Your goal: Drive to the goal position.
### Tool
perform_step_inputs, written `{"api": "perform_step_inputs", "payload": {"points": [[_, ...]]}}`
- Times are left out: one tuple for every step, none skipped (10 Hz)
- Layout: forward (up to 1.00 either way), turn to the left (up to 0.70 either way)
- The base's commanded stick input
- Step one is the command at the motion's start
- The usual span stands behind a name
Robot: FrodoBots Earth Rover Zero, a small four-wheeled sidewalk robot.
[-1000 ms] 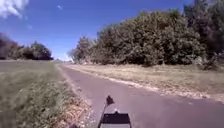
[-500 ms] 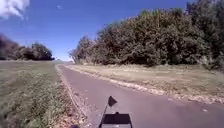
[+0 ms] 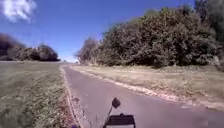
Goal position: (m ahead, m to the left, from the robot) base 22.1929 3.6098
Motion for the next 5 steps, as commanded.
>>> {"api": "perform_step_inputs", "payload": {"points": [[0.7, 0.35], [0.7, 0.35], [0.7, 0.35], [0.7, 0.21], [0.7, 0.06]]}}
